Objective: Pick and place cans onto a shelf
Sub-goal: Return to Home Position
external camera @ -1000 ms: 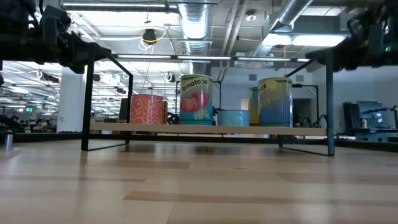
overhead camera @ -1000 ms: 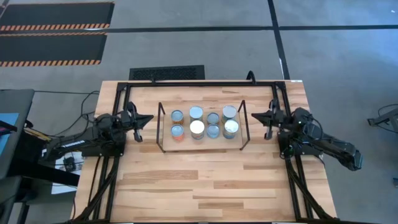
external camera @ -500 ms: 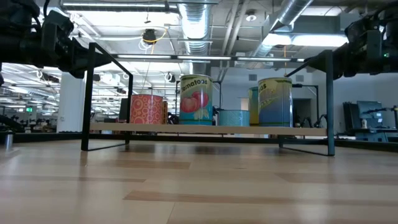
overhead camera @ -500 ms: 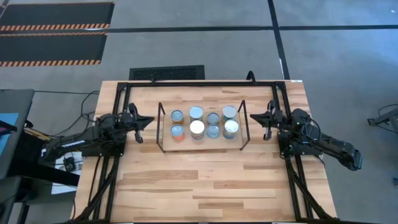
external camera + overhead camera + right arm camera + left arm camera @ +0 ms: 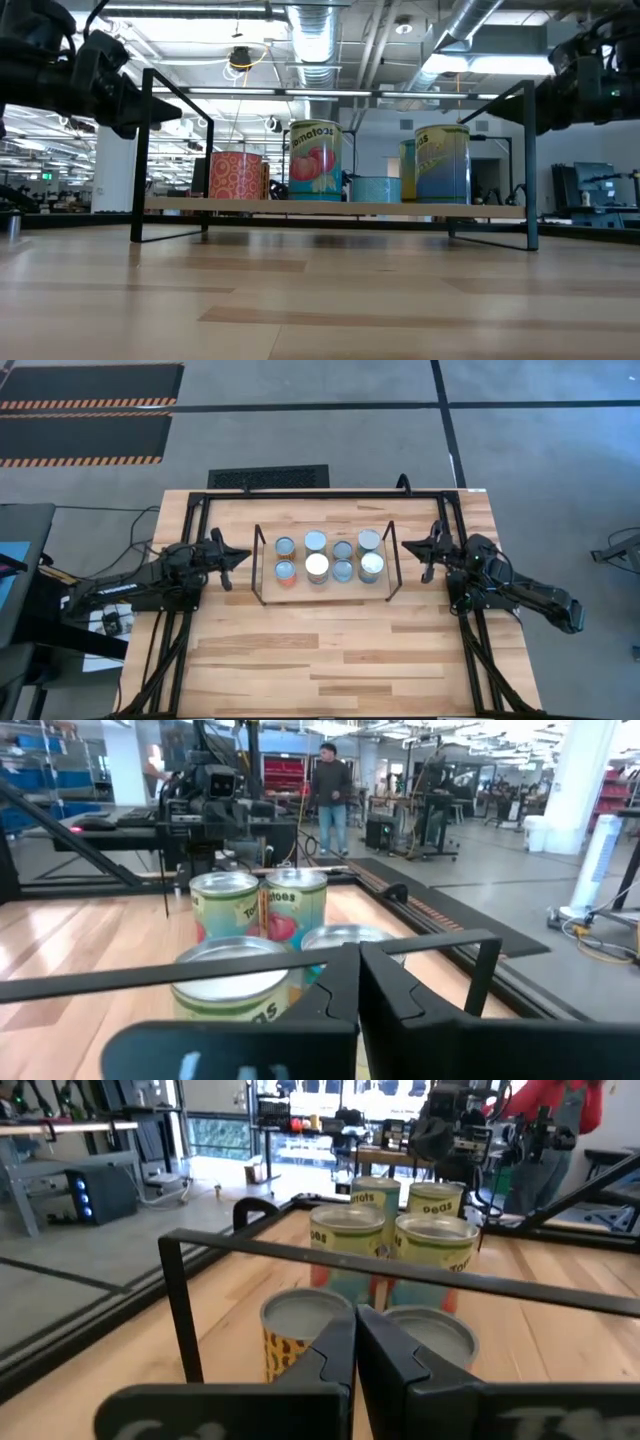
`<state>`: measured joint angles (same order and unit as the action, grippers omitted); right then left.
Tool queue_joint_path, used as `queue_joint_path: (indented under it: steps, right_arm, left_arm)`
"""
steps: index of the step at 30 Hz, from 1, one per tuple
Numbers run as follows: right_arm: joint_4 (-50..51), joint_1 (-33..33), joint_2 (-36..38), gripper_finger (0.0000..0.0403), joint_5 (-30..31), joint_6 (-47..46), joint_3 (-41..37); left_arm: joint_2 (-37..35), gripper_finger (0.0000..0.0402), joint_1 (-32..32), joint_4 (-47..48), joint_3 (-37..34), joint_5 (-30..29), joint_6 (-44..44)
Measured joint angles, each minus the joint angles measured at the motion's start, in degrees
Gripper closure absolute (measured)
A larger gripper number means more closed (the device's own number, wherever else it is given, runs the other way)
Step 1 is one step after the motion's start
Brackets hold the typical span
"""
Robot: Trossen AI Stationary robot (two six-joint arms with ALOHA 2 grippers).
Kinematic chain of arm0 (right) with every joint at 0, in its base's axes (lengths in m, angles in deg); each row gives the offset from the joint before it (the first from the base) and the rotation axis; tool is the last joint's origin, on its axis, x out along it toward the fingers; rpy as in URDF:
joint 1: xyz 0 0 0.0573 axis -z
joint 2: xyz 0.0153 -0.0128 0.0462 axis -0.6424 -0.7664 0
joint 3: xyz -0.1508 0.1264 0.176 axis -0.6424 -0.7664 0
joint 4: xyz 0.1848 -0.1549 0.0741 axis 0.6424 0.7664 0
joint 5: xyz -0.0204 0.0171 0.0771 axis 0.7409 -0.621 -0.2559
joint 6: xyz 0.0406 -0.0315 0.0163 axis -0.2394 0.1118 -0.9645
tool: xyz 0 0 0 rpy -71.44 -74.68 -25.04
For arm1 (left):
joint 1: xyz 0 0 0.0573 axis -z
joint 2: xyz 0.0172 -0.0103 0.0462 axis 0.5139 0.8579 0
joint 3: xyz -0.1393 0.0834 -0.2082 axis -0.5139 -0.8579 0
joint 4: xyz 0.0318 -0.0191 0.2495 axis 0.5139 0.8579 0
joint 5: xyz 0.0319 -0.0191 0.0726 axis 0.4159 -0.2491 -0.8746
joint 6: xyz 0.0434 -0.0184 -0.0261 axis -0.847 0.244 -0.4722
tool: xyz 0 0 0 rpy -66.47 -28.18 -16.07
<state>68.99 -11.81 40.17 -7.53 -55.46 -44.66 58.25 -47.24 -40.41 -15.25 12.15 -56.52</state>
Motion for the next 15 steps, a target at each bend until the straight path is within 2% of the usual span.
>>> queue_joint_path:
  steps: [8, 15]
  right_arm:
    - [0.11, 0.0, -1.08, 0.0391, -0.14, 0.51, -0.02]
    - [0.21, 0.0, -1.01, 0.0398, -0.22, 1.42, -0.02]
  left_arm:
    - [2.08, 0.0402, 0.0, -0.01, -0.04, 0.04, 1.64]
    - [2.46, 0.0401, 0.0, -0.01, -0.07, 0.04, -0.54]
